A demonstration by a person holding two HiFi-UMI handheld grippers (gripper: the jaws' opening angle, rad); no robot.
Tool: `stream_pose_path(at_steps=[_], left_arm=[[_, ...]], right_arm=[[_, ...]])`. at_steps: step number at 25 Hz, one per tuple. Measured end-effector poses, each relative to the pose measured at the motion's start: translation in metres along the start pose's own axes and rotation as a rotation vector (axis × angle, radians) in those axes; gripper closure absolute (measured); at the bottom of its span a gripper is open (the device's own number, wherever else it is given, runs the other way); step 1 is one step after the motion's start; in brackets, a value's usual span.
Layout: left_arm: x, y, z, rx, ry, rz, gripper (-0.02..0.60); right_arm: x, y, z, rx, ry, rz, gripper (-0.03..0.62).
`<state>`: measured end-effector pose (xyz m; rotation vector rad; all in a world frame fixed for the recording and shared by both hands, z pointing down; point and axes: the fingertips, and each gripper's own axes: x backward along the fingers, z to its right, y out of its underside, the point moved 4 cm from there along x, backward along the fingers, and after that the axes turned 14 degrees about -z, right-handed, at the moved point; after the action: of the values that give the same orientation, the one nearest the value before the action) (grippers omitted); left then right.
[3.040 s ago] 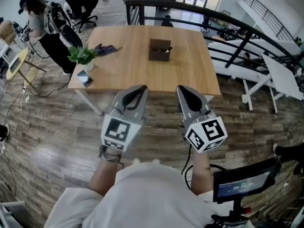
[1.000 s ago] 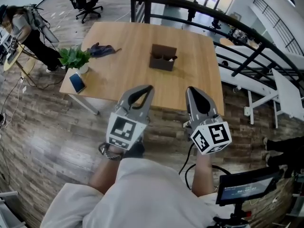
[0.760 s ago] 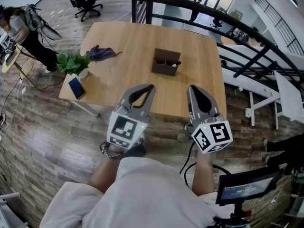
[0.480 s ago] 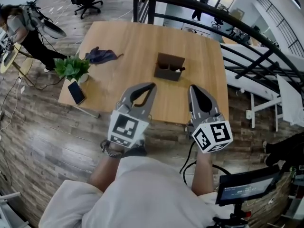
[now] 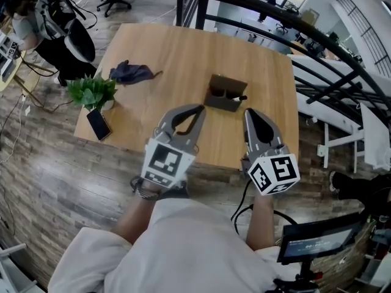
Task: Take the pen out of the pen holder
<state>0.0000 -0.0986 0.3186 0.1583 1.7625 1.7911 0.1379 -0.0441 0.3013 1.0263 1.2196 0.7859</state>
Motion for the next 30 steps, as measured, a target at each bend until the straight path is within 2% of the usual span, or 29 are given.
stream_pose_path(at_steps=[8,18,30], left_arm=[[-0.010,0.005,-0.020,0.010,0.011,-0.018,0.581],[-0.017,0.016,-0.023,0.022,0.037,-0.042,0.581],[-0.028,0.019,-0.039,0.038,0.021,-0.054,0.581]], right_arm=[[-0.028,-0.004,0.000,0.006,-0.006,-0.038,0.580],[-0.043,0.003,0.002,0.002,0.002,-0.080,0.571],[-0.070,0.003,0.011,0.007,-0.012,-0.108,0.566]])
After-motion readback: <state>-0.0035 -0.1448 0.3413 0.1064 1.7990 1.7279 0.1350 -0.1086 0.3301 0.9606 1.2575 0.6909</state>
